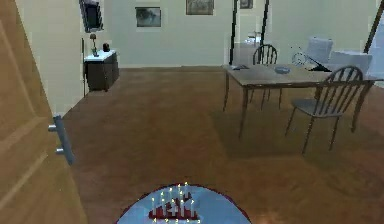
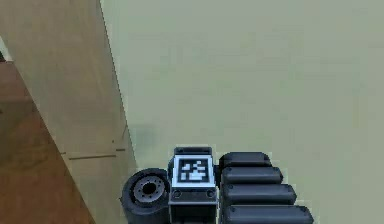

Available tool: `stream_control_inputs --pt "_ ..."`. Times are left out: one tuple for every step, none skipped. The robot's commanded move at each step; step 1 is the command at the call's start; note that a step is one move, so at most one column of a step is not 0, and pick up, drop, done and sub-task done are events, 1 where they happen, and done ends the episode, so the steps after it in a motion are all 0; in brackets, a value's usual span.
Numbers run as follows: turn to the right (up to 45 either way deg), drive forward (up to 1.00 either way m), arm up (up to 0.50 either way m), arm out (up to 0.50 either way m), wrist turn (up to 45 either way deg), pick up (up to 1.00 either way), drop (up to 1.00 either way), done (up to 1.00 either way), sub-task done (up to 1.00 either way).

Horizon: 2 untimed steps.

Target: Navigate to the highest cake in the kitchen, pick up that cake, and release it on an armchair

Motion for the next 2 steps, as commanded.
stream_control_inputs --pt "0.0 0.15 0.0 0.0 0.0 0.0 0.0 0.0 0.0" --pt "45.0 0.0 0.0 0.0 0.0 0.0 0.0 0.0 0.0"
